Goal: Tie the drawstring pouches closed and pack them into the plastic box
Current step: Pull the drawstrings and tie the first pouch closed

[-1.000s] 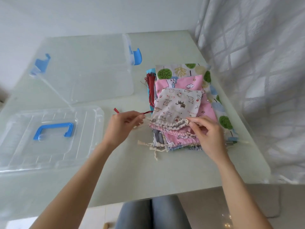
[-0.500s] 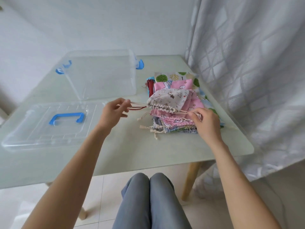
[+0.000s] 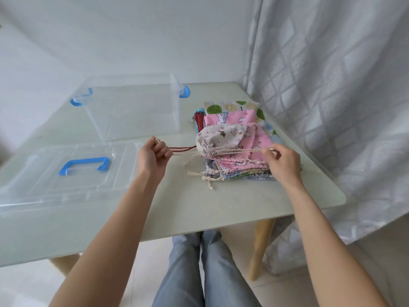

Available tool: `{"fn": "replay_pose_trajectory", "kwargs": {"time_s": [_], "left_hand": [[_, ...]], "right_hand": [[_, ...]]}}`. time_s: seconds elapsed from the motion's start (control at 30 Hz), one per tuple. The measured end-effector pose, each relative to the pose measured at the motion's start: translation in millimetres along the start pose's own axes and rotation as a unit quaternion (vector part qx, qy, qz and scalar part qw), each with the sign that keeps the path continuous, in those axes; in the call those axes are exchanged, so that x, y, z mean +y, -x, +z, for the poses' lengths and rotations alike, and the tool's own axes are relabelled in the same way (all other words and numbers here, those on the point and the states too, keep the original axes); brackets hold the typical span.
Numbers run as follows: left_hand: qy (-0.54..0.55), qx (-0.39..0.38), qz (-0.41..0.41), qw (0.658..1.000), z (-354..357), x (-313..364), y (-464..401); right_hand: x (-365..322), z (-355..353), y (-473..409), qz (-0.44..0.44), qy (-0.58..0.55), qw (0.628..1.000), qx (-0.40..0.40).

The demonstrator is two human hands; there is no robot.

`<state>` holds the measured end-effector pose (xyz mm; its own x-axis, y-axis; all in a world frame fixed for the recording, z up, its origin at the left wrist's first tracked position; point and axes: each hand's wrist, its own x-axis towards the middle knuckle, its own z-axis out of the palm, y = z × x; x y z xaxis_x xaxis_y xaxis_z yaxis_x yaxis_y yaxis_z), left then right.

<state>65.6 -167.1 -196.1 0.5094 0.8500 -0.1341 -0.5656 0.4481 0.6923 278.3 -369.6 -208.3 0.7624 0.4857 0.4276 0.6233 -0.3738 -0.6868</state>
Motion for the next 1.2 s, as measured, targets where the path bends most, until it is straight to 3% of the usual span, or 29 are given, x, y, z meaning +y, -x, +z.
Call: {"fn": "replay_pose_trajectory", "kwargs": {"time_s": [0.07, 0.17, 0.27, 0.4, 0.63, 0.7, 0.83, 0.93, 1.13, 1.2], "left_hand": [[-0.146, -0.001, 0.050, 0.988, -1, -3, 4], [-0.309, -0.044, 0.116, 0.943, 1, -3, 11], [-0.389, -0.085, 0.121, 0.909, -2, -6, 17], [-0.456, -0.104, 0.134, 0.874, -8, -12, 15], [-0.657, -0.171, 0.274, 0.682, -16, -32, 9], [-0.680, -0.162, 0.300, 0.649, -15, -34, 6], [-0.690, -0.131, 0.344, 0.623, -10, -29, 8], [-0.683, -0.110, 0.343, 0.635, -5, -28, 10], [-0.660, -0.122, 0.287, 0.683, -8, -34, 9], [-0.652, -0.119, 0.278, 0.695, -7, -35, 9]], "right_hand": [[0, 6, 2, -0.025, 0.029, 0.999, -0.010], [-5, 12, 2, -0.122, 0.070, 0.989, -0.037], [-22, 14, 5, -0.192, 0.052, 0.978, -0.058], [-38, 27, 10, -0.254, 0.111, 0.957, -0.087], [-39, 35, 5, -0.319, 0.142, 0.926, -0.140], [-39, 35, 4, -0.334, 0.158, 0.919, -0.139], [-42, 30, 1, -0.356, 0.158, 0.915, -0.104], [-46, 23, 2, -0.365, 0.168, 0.911, -0.088], [-70, -3, 8, -0.232, 0.200, 0.930, -0.201], [-82, -14, 4, -0.194, 0.137, 0.939, -0.250]]}}
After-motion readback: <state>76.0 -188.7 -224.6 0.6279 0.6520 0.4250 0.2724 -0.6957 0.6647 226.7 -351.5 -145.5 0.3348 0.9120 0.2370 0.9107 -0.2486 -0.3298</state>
